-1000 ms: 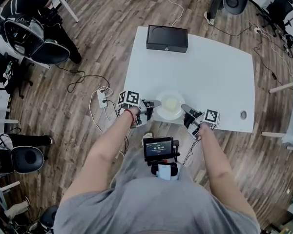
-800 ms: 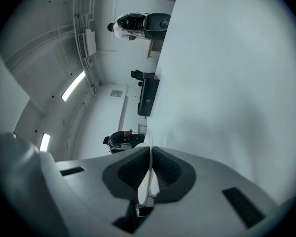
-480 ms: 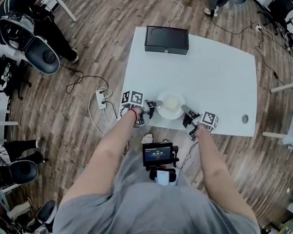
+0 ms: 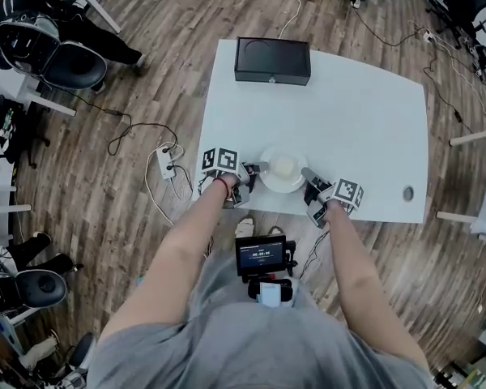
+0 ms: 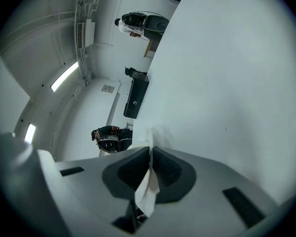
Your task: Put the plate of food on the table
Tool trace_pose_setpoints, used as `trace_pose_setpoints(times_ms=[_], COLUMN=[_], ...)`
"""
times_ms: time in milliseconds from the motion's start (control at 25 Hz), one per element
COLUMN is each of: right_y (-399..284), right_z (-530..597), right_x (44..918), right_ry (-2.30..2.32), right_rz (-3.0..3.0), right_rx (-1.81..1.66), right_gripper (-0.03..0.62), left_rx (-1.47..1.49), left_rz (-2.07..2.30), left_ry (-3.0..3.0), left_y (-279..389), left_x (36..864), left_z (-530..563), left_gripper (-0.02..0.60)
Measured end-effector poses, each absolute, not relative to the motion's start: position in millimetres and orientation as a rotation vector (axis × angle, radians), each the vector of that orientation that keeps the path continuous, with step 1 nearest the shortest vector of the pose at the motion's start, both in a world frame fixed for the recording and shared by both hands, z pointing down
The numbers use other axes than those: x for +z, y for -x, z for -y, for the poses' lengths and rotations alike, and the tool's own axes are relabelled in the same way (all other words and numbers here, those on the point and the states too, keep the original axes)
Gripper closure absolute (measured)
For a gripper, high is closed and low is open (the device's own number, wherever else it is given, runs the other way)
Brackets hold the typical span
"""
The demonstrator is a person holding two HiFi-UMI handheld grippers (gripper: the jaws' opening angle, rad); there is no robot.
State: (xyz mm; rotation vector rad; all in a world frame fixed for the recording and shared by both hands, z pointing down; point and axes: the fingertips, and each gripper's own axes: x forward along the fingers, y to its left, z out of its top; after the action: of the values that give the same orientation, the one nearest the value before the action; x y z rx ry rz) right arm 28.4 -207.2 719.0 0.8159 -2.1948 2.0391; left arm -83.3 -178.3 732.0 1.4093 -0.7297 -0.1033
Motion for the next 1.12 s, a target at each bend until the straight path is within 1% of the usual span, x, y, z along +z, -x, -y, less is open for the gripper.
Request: trace_pose_setpoints(times_ms=[240,440,760,920,1120], right_y=[-30,-32,-34,-31,-39], right_z=[208,215,220,219,222], right_x=[722,725,724,725,725], right_ry=[-0.843,-0.861,-0.895,-0.885,-0.899], right_rz=[2.173,2.168,2.172,2.181,2.157], right_rx=[1.992,1.955,1.927,1.904,1.858], right_gripper=[0.554,0.554,0.554,0.554,0.553], left_rx=[-0.119,-0.065,0.02,-0.018,-0.067], left_rz=[0.704,0.679,0.684,0.673,0.639], left_ry=[-1.4,-1.399,-1.374,-1.385,-1.413], left_y=[82,79,98,101,83], left_x=[731,733,737,730,712], left_z=[180,181,172,170,168], left_gripper=[0.551,0.549,0.549,0.549,0.549])
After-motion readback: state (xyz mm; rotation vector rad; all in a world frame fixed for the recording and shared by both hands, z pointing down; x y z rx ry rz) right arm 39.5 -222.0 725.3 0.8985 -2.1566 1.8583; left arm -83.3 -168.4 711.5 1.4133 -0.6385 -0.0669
